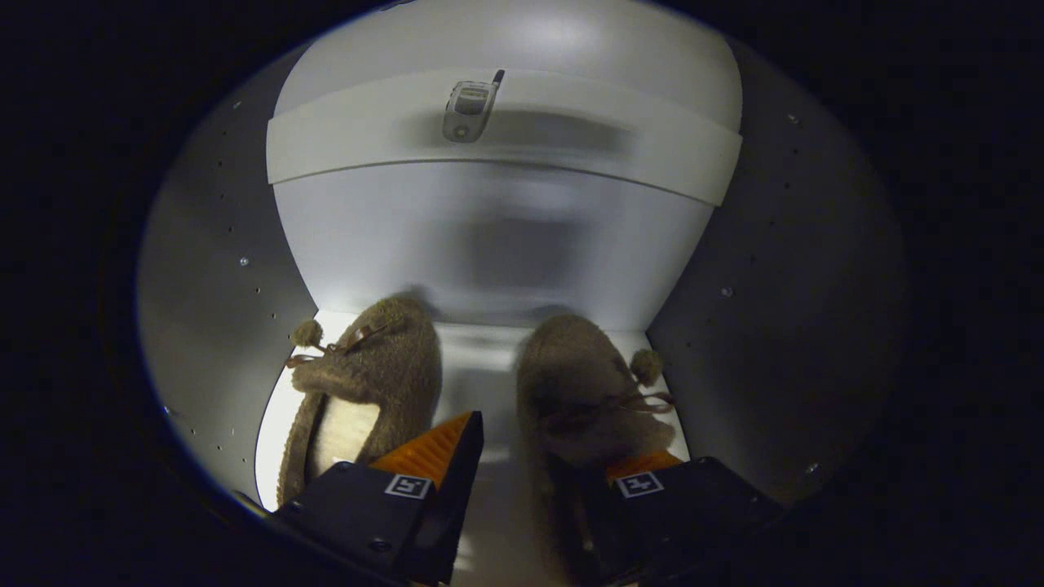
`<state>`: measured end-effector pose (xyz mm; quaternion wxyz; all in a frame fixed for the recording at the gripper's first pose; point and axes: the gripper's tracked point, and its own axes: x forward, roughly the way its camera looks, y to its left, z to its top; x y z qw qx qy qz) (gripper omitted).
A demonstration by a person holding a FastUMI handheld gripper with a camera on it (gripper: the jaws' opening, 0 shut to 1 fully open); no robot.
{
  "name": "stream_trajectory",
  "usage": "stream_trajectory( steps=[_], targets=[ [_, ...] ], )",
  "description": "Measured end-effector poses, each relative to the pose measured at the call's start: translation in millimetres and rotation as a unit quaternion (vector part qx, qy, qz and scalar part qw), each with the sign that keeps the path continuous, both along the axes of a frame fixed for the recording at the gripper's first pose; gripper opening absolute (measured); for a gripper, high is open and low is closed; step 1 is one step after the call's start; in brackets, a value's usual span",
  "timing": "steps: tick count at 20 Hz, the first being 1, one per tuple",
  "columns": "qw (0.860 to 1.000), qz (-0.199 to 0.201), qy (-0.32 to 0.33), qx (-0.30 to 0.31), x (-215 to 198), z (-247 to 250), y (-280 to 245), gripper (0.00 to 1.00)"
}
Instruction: Open the shoe cabinet door, grab the shoes and put them into the shoe cabinet, then close the shoe cabinet door.
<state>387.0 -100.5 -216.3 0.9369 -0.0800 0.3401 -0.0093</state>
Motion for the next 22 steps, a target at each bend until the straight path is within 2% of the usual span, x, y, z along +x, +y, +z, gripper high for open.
stream_trajectory(
  steps=[2, 4, 5, 6, 8, 11, 17, 22],
  targets=[
    [1.000, -0.005, -0.019, 0.002, -5.7, 14.7, -0.8, 0.72],
    [1.000, -0.015, -0.019, 0.008, -17.7, 21.5, -2.9, 0.86],
    [1.000, -0.018, -0.022, 0.003, -22.9, 26.3, -5.6, 0.87],
    [0.999, -0.017, -0.030, 0.000, -30.0, 32.4, -5.2, 0.95],
    [0.999, -0.018, -0.049, -0.002, -48.5, 48.5, -3.6, 0.99],
    [0.995, -0.014, -0.093, -0.010, -79.2, 80.9, 0.2, 0.99],
    [0.985, 0.009, -0.172, 0.015, -173.2, 136.4, 27.0, 0.99],
    [0.960, 0.025, -0.272, 0.055, -253.5, 195.7, 41.3, 0.98]
  ],
)
